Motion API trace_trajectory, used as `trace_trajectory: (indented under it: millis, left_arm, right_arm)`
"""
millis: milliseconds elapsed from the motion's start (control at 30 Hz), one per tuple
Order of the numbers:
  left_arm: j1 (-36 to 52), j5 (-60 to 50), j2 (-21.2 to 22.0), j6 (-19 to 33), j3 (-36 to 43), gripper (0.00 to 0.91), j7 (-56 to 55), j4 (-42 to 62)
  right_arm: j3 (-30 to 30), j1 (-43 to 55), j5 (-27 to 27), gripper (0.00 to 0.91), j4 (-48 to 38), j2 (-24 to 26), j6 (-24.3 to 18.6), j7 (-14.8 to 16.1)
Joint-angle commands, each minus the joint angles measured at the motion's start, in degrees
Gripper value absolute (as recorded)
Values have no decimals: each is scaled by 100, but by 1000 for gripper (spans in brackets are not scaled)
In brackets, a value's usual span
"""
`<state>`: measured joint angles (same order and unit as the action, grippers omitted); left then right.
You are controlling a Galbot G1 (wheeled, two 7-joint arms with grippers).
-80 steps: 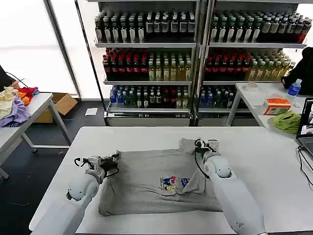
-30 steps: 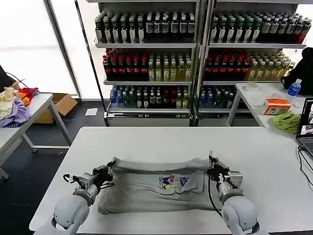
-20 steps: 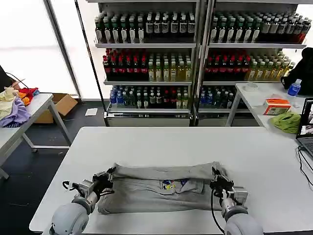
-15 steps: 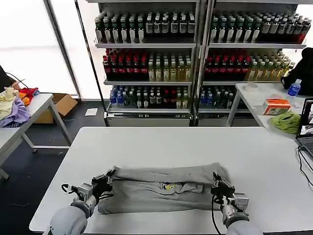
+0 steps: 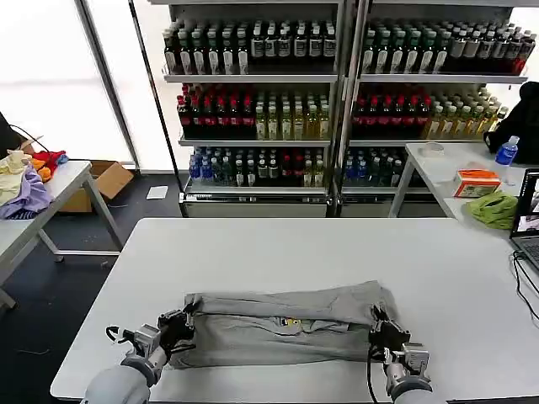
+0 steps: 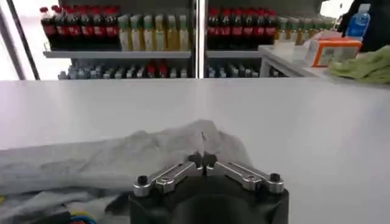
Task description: Fold and organize the clothes.
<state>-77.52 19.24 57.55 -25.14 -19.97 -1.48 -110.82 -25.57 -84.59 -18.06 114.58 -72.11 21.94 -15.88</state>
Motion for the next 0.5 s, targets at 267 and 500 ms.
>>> trace_trajectory:
  millis: [267,500]
  left_arm:
    - [-225,-184,58,-60,-64,907,-68,-261]
    - [-295,-197,110,-133,-185,907,-107,-647]
  right_arm:
    - [19,-50,378,907,-132,-15,-55,-11]
    - [41,-90,682,907,-145,2,-33,-10]
